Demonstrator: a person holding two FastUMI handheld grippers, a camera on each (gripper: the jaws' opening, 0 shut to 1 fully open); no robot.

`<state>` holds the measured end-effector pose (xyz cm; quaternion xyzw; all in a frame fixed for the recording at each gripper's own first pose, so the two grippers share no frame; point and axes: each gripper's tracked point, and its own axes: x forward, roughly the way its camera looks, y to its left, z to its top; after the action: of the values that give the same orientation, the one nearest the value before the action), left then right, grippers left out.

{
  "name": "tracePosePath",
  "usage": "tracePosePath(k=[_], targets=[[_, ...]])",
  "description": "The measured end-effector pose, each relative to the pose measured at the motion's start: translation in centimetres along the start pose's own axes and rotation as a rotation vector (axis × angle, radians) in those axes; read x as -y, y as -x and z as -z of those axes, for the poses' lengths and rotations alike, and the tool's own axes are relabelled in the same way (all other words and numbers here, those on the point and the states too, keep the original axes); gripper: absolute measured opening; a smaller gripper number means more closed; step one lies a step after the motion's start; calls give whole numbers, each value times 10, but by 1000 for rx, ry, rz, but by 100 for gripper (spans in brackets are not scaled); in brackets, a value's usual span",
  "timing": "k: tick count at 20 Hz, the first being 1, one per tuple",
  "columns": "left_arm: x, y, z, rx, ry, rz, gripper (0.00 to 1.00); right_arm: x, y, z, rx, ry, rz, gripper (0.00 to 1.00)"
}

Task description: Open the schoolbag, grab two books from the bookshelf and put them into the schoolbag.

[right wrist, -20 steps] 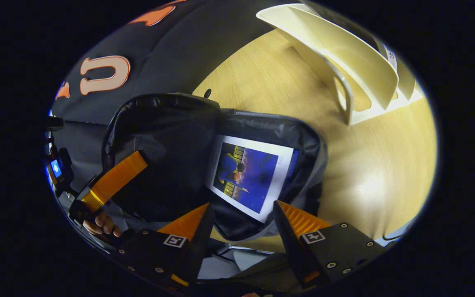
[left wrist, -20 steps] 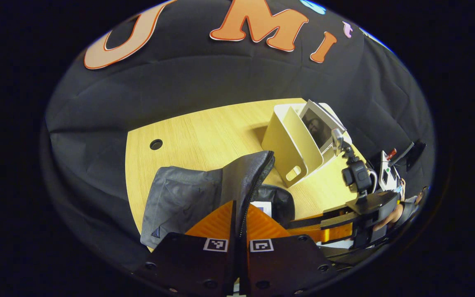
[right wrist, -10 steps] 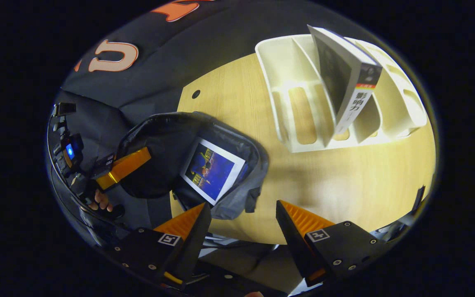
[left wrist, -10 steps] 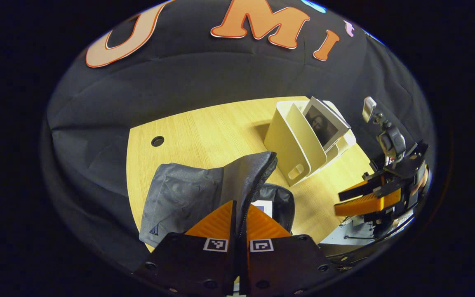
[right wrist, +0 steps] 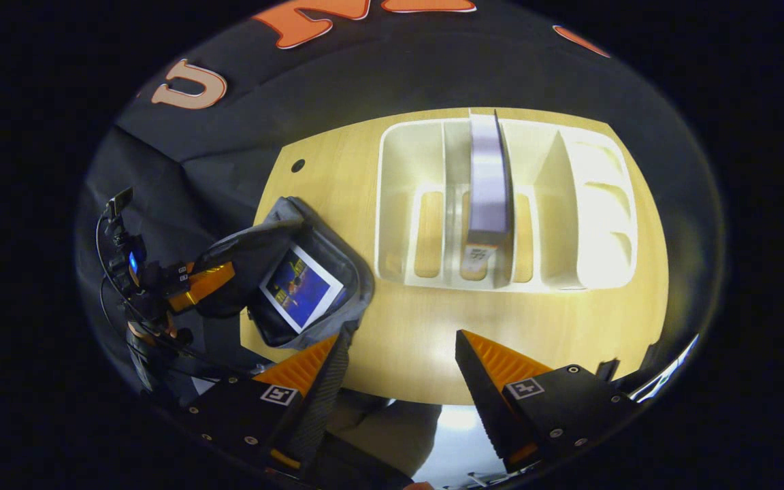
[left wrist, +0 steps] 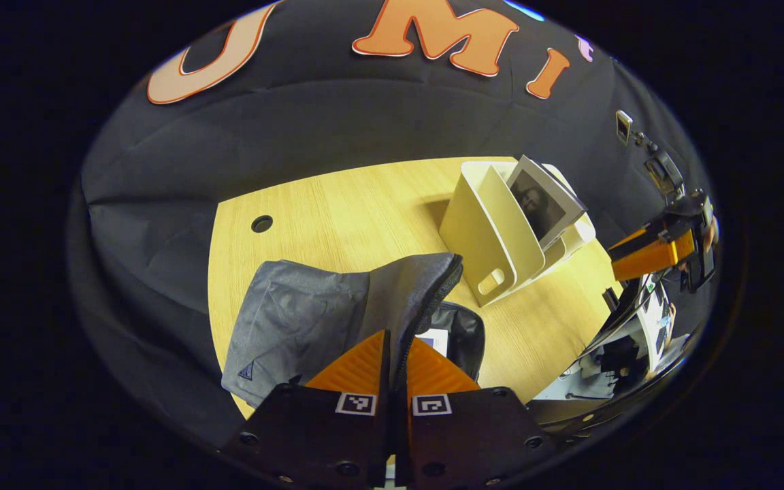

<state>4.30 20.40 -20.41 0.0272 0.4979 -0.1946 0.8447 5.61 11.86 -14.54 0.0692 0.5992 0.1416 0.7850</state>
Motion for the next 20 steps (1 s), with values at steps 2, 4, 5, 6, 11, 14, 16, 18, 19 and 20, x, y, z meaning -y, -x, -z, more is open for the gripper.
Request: tracePosePath(k=[2,4,5,6,11,14,16,18,19,20], targets=[[0,-2,0,-4,10,-7,5,7,5,-12,-5,18,14,95],[1,-4,1,-8,16,-13,5,17,7,-30,-5,35,29,95],[2,-4,2,-10,19,-16,5,21,8,-40,-2,28,33,95],[1,-5,2,-11,24,-20,5,23,7,-49,-4,21,29,95],[6,-5,3,-17,53,-44,5,42,-9,-86,-13,-19,39,95],[9,-6,6,-23,67,-58,5,55,-21,-98,-27,-35,48,95],[9,-4,6,-27,77,-72,5,61,-28,-106,-41,-47,57,95],[8,-3,6,-28,87,-86,5,62,-34,-110,-58,-56,52,94],[9,-4,7,-30,96,-93,5,66,-39,-113,-62,-47,57,94],[9,-4,6,-29,103,-101,5,69,-42,-117,-64,-34,69,93]])
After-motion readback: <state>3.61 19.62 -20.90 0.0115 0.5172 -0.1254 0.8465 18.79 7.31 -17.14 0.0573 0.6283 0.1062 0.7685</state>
